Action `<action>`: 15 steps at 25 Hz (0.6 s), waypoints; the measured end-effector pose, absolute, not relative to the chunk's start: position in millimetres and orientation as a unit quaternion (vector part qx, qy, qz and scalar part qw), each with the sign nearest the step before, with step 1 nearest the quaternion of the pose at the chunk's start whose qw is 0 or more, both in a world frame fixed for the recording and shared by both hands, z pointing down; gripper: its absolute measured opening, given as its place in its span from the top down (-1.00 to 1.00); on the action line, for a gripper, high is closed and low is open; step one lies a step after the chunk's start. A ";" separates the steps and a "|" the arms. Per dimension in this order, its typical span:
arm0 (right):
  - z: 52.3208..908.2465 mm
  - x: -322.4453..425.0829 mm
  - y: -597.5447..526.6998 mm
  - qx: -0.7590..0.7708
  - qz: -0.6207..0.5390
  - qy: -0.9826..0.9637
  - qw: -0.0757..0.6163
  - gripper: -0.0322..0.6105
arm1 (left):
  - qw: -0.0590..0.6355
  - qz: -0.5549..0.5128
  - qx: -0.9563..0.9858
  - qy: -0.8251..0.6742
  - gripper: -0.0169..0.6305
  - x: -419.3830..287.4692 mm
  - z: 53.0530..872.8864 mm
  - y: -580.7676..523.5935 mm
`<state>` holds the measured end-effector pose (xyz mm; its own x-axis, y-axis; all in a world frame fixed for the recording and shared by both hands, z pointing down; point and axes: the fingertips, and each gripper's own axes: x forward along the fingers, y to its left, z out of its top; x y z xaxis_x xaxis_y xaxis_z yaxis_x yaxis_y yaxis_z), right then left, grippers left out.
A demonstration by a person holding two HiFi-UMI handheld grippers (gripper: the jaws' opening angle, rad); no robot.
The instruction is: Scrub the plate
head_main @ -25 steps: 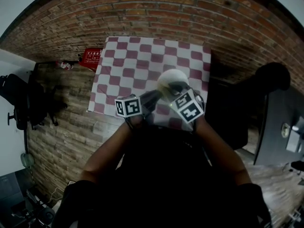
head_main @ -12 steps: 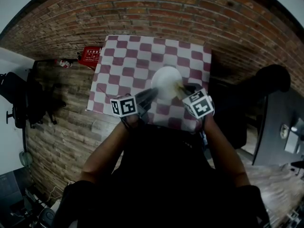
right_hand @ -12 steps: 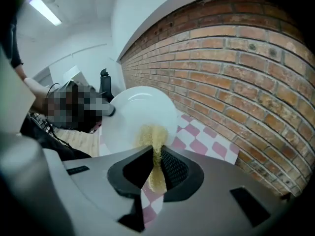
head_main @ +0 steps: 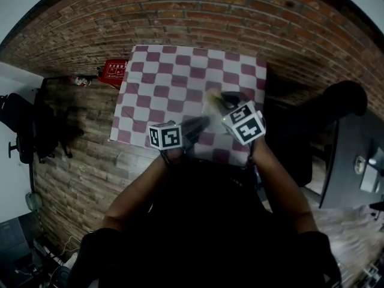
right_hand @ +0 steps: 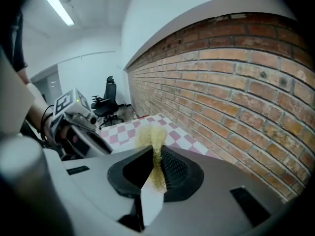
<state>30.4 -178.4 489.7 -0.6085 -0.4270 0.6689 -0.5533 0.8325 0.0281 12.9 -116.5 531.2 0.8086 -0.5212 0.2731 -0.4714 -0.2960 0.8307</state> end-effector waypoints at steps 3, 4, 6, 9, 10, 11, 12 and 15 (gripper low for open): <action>495.1 8.7 -151.6 0.239 0.097 -0.903 0.345 0.76 | 0.503 -0.046 0.802 -0.320 0.86 6.1 523.1 -128.6; 498.1 5.9 -145.0 0.234 0.098 -0.903 0.345 0.76 | 0.499 -0.052 0.802 -0.324 0.87 2.3 520.1 -132.2; 505.6 6.3 -136.5 0.231 0.104 -0.903 0.348 0.76 | 0.493 -0.061 0.802 -0.333 0.89 -6.9 515.8 -137.8; 521.0 13.6 -126.6 0.216 0.123 -0.899 0.362 0.76 | 0.487 -0.076 0.797 -0.349 0.88 -19.8 511.7 -145.0; 526.1 16.0 -123.8 0.212 0.127 -0.897 0.368 0.76 | 0.486 -0.081 0.795 -0.354 0.88 -23.7 510.4 -147.4; 530.4 18.6 -122.0 0.208 0.132 -0.895 0.372 0.76 | 0.485 -0.084 0.794 -0.358 0.88 -26.9 509.3 -149.6; 533.9 21.8 -121.6 0.205 0.140 -0.894 0.373 0.76 | 0.485 -0.085 0.793 -0.360 0.87 -29.1 508.7 -151.3; 541.9 36.2 -127.6 0.206 0.163 -0.888 0.378 0.76 | 0.482 -0.080 0.794 -0.362 0.87 -30.7 508.5 -150.4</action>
<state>36.2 -127.6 541.9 -0.6296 -0.2421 0.7382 -0.4884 0.8623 -0.1338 -30.7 -150.4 508.5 0.7256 -0.6518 0.2206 -0.4970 -0.2747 0.8231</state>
